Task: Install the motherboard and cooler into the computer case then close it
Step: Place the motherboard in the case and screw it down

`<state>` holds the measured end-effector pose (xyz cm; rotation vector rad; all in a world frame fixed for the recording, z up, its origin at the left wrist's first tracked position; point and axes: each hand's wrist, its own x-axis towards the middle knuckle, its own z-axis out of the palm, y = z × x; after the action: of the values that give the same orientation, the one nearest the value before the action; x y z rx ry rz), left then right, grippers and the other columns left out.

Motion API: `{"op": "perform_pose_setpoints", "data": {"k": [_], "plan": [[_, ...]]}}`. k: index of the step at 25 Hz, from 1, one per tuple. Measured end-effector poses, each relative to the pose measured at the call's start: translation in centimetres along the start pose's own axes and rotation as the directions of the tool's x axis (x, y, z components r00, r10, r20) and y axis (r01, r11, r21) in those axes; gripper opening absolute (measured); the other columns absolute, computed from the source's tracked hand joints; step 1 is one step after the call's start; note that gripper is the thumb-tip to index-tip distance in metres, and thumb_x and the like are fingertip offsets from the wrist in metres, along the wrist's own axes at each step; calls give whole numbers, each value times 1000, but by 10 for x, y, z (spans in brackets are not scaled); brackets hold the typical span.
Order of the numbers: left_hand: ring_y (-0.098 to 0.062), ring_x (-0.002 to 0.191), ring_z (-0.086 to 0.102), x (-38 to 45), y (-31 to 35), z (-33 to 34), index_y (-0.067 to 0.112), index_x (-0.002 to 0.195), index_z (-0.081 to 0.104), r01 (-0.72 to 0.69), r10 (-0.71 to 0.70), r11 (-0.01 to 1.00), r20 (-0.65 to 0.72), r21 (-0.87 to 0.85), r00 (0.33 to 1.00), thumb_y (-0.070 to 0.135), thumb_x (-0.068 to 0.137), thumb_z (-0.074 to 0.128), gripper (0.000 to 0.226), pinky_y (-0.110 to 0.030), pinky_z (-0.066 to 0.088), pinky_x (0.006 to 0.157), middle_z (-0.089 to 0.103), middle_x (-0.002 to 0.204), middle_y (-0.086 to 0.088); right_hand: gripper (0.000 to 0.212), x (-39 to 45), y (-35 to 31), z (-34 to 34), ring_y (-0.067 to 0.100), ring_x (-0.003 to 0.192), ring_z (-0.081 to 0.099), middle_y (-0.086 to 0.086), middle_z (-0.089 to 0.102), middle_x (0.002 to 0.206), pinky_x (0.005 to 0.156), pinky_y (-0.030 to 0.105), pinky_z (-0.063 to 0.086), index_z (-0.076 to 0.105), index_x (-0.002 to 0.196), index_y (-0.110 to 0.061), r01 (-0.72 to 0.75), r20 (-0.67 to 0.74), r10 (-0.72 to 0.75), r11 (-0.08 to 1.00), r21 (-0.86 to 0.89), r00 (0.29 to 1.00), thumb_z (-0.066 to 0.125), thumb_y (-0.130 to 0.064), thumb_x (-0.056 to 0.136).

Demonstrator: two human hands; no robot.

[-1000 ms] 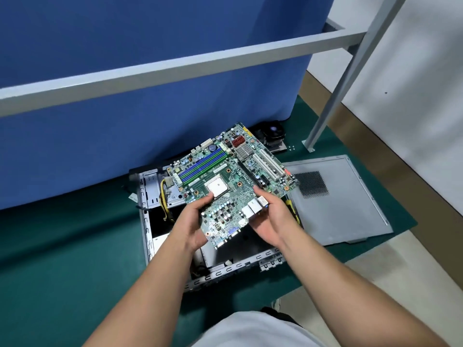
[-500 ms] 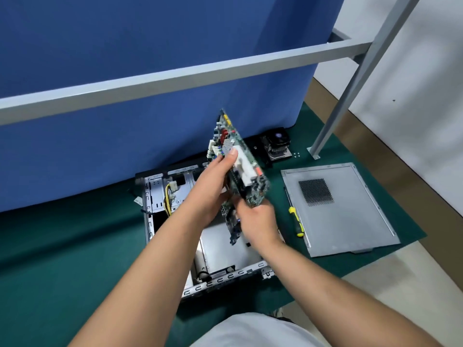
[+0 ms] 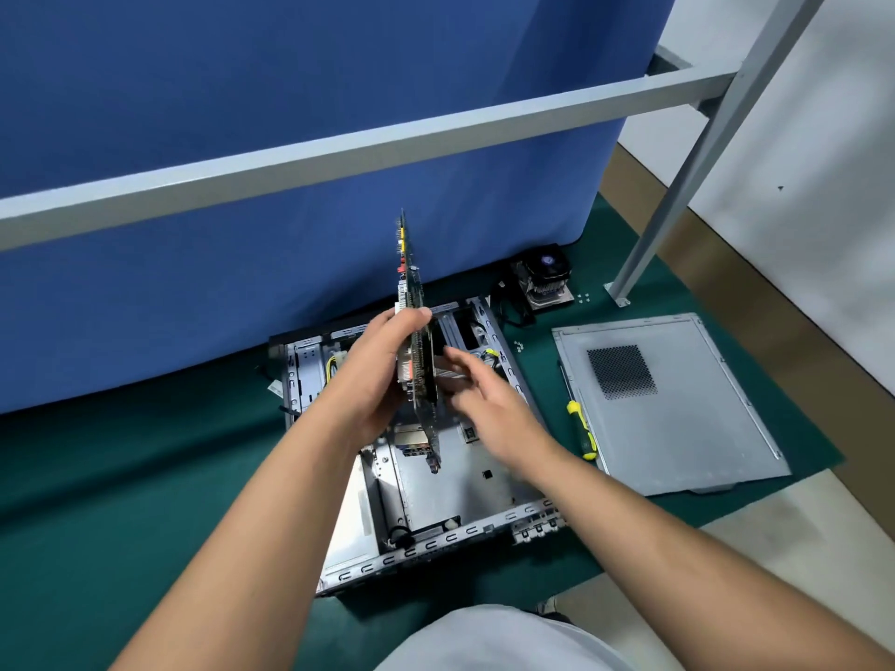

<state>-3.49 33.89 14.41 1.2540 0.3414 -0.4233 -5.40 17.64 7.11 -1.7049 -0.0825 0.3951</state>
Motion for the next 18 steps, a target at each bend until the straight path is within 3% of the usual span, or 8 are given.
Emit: {"op": "perform_pose_setpoints", "data": {"k": [2,4,6,9,13,18], "plan": [[-32,83,66,-5,-2,0,2,135,50,19,-18,1000,24,-17,1000,44,86,67,67,-51,54,77,63,104,-15,28,20,-6,5,6,93,71,-16,75,100,90,36,56,64,118,-47,-32,-142,33,999,12,989,57,-34,95],[-33,82,65,-9,-3,-1,3,137,50,57,-56,997,36,-48,998,45,85,67,68,-52,59,72,62,106,-15,11,36,-11,13,3,79,70,-16,75,90,80,34,57,70,103,-39,-43,-208,32,998,-52,978,62,-38,96],[-35,83,65,-12,-3,-3,5,137,52,81,-79,994,36,-68,996,45,86,67,67,-51,59,68,60,109,-17,8,46,-12,18,-3,78,67,-20,73,83,77,26,53,70,98,-32,-60,-287,23,991,-123,958,68,-38,93],[-34,84,64,-15,-3,-7,3,134,53,83,-81,993,31,-87,996,43,90,65,61,-50,58,73,60,104,-19,13,53,-13,23,8,83,69,-14,74,85,79,28,54,74,98,-24,-97,-362,41,986,-138,931,72,-35,90],[-35,88,61,-13,-3,-8,1,132,55,53,-53,998,1,-39,999,38,84,67,61,-54,55,79,59,102,-18,9,53,-16,25,14,78,69,-9,73,80,71,28,53,76,91,-20,-90,-387,11,978,-188,922,71,-28,90],[-35,78,62,-13,-5,-10,-5,123,56,24,-25,999,-20,-38,999,35,76,68,62,-46,57,65,57,97,-19,12,53,-20,26,19,74,69,-7,74,74,67,30,55,79,83,-20,-95,-392,14,977,-189,920,70,-25,90]]}}
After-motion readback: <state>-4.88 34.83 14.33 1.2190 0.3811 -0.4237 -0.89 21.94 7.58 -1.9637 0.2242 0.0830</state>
